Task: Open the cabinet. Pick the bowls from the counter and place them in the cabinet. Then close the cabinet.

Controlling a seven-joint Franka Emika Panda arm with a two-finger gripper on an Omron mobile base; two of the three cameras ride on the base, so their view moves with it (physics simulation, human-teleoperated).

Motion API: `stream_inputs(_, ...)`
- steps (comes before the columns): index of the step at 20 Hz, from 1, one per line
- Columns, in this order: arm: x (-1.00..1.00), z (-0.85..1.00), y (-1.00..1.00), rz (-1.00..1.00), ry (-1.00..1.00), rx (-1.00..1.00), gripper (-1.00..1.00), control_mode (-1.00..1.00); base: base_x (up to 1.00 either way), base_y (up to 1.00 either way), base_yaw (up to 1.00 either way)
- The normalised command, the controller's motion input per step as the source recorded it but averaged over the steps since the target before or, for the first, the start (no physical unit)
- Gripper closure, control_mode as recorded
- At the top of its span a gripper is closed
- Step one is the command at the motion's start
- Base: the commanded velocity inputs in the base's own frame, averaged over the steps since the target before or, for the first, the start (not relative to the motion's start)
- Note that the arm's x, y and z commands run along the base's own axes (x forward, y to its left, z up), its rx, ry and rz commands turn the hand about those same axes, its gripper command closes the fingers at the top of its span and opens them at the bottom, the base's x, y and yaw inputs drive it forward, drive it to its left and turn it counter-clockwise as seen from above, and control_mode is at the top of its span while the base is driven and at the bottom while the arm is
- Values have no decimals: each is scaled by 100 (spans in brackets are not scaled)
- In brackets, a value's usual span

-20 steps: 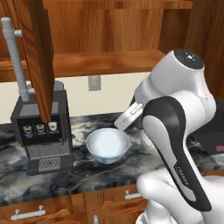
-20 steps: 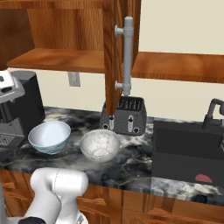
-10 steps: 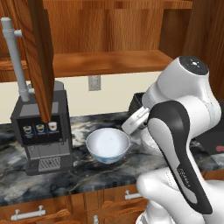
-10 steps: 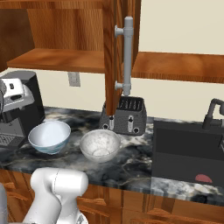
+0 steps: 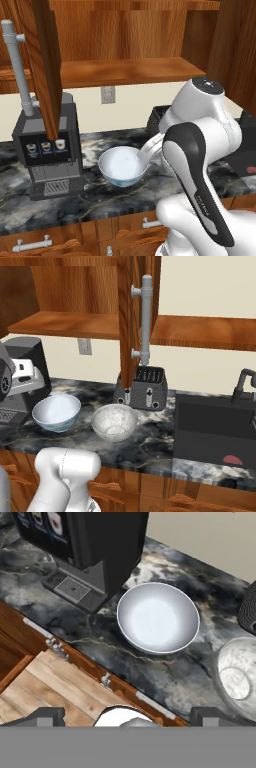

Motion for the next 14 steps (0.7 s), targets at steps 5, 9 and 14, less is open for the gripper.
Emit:
stream_inputs(5,9,-45,0,-7,2,-2,-100,-100,0,0,0)
stream_inputs(9,10,-41,0,-6,0,-3,-100,-100,0,0,0)
stream_inputs(14,20,-28,2,-2,0,-1,-100,-100,0,0,0)
